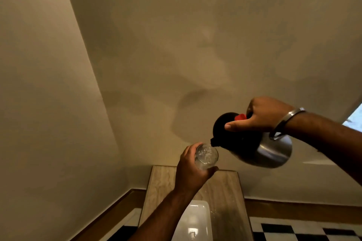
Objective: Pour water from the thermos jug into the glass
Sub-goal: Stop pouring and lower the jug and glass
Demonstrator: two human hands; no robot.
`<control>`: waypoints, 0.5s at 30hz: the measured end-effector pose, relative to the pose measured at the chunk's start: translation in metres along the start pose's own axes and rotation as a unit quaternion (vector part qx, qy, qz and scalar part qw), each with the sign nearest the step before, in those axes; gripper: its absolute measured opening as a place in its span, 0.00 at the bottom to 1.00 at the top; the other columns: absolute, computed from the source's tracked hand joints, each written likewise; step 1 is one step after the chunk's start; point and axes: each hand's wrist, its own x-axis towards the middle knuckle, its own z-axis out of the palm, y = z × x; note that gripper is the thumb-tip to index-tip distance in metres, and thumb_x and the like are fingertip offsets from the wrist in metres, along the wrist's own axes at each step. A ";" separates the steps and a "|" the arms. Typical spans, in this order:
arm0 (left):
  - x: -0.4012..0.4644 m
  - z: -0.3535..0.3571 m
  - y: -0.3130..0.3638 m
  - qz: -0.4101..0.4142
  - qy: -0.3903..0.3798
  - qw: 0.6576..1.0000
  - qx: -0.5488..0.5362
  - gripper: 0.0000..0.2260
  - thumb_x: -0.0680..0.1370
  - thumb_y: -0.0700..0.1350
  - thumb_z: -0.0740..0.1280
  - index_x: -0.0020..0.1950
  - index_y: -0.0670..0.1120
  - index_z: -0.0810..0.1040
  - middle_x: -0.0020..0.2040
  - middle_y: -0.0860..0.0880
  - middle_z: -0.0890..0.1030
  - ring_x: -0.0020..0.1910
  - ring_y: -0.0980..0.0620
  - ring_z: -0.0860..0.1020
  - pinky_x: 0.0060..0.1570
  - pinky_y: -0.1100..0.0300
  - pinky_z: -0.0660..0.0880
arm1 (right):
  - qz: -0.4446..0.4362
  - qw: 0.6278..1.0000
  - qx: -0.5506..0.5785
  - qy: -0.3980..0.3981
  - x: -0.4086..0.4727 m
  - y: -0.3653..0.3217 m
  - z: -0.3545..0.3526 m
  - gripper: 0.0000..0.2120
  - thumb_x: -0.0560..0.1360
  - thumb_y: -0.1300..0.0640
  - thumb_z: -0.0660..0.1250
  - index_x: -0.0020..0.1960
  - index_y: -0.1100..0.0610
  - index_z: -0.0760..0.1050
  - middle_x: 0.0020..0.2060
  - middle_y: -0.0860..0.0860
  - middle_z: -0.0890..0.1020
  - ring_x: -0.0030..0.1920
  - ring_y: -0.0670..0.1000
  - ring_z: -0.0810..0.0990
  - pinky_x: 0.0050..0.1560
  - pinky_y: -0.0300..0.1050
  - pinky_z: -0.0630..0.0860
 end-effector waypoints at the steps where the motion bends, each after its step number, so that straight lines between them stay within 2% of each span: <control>1: 0.002 0.001 -0.003 -0.008 0.000 1.000 0.001 0.37 0.63 0.57 0.81 0.68 0.53 0.71 0.62 0.55 0.76 0.60 0.54 0.75 0.58 0.53 0.78 | 0.024 0.999 0.043 -0.003 0.000 0.007 0.007 0.35 0.49 0.19 0.60 0.22 0.53 0.67 0.14 0.46 0.66 0.17 0.45 0.65 0.25 0.40 0.63; 3: 0.004 0.003 -0.008 -0.019 0.000 1.000 0.001 0.37 0.62 0.56 0.81 0.67 0.54 0.71 0.61 0.56 0.76 0.59 0.55 0.75 0.57 0.53 0.78 | 0.088 0.987 0.137 0.019 -0.001 0.022 0.027 0.34 0.49 0.20 0.62 0.22 0.53 0.68 0.14 0.46 0.67 0.17 0.45 0.66 0.25 0.40 0.63; 7: 0.007 0.013 -0.030 -0.044 -0.023 0.999 0.000 0.36 0.61 0.54 0.82 0.66 0.54 0.71 0.58 0.58 0.75 0.58 0.56 0.75 0.57 0.57 0.77 | 0.208 0.932 0.295 0.040 -0.004 0.056 0.092 0.39 0.49 0.21 0.63 0.31 0.59 0.79 0.20 0.48 0.79 0.27 0.50 0.78 0.23 0.40 0.70; 10: 0.008 0.019 -0.051 -0.071 -0.045 0.996 0.000 0.37 0.61 0.52 0.82 0.66 0.52 0.71 0.59 0.56 0.75 0.57 0.55 0.76 0.56 0.59 0.77 | 0.276 0.876 0.393 0.037 -0.011 0.068 0.144 0.44 0.50 0.23 0.65 0.38 0.65 0.81 0.33 0.57 0.84 0.37 0.56 0.82 0.35 0.49 0.78; 12: 0.006 0.021 -0.068 -0.091 -0.062 0.994 0.004 0.37 0.61 0.50 0.83 0.66 0.49 0.71 0.59 0.52 0.76 0.57 0.53 0.76 0.57 0.54 0.78 | 0.314 0.842 0.436 0.045 -0.015 0.071 0.177 0.51 0.50 0.22 0.67 0.40 0.72 0.79 0.35 0.65 0.84 0.37 0.62 0.81 0.43 0.55 0.79; 14: 0.001 0.022 -0.090 -0.103 -0.078 0.991 0.020 0.35 0.61 0.48 0.83 0.64 0.49 0.72 0.59 0.51 0.76 0.56 0.51 0.76 0.57 0.53 0.78 | 0.329 0.832 0.444 0.040 -0.021 0.070 0.207 0.52 0.47 0.19 0.63 0.34 0.70 0.77 0.27 0.64 0.78 0.28 0.57 0.75 0.34 0.48 0.73; 15: -0.002 0.023 -0.101 -0.101 -0.081 0.991 0.037 0.35 0.61 0.48 0.83 0.64 0.49 0.73 0.59 0.52 0.74 0.56 0.52 0.76 0.57 0.55 0.77 | 0.331 0.827 0.453 0.036 -0.023 0.071 0.223 0.51 0.49 0.19 0.63 0.35 0.71 0.76 0.27 0.67 0.76 0.27 0.55 0.74 0.30 0.45 0.70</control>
